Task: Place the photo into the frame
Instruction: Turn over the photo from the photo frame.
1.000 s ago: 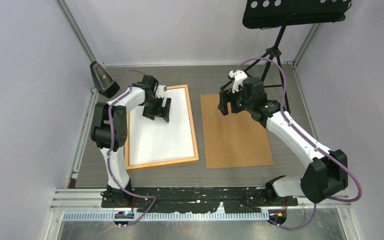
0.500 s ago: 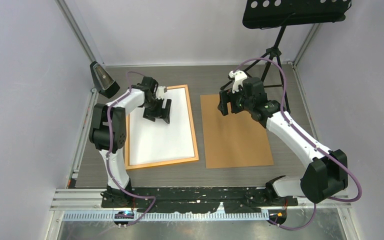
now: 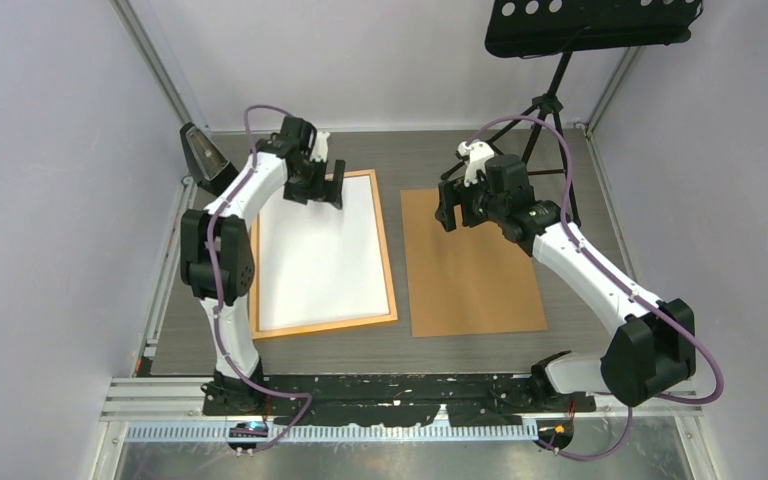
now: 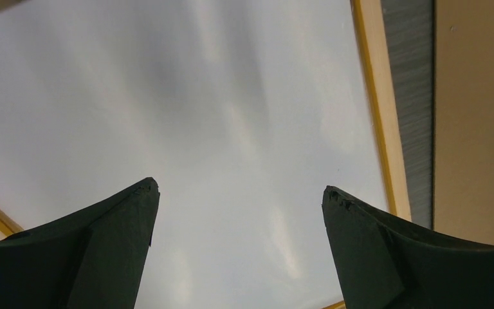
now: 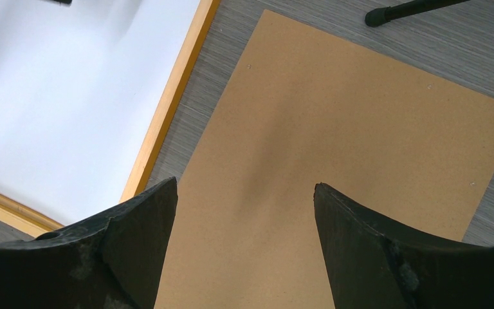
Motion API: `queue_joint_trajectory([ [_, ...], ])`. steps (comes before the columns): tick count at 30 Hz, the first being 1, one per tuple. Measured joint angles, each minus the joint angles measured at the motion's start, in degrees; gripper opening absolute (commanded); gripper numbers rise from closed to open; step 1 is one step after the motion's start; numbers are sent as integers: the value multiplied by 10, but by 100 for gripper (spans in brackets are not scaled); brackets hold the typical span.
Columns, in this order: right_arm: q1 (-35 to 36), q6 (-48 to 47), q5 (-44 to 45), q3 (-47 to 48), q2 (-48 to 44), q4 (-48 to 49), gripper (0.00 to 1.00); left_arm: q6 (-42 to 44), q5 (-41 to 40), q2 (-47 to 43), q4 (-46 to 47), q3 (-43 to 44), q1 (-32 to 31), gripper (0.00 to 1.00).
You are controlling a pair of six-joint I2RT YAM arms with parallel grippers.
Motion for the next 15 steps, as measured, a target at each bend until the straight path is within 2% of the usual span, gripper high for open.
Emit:
queue_joint_trajectory([
  [7,0,0,-2,0,7,2,84,-31,-24,77,6,124,5,95],
  [15,-1,2,-4,1,22,3,84,-72,-29,165,17,155,7,93],
])
